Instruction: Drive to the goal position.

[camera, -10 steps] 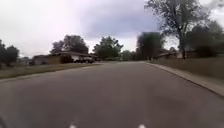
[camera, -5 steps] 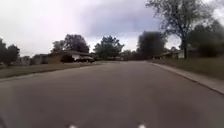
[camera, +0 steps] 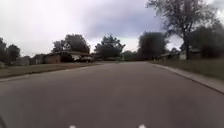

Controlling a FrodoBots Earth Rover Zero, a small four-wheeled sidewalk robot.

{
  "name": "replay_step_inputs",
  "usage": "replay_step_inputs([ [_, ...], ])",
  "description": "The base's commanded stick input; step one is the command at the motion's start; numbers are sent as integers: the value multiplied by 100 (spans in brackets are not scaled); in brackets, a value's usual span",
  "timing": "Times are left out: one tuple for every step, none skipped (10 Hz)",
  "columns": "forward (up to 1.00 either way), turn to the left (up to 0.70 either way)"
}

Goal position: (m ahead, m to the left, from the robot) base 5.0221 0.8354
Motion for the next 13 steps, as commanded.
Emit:
replay_step_inputs([
  [70,0],
  [70,0],
  [70,0],
  [70,0],
  [70,0],
  [70,0],
  [70,1],
  [70,30],
  [70,35],
  [70,35],
  [70,35],
  [70,35],
  [70,35],
])
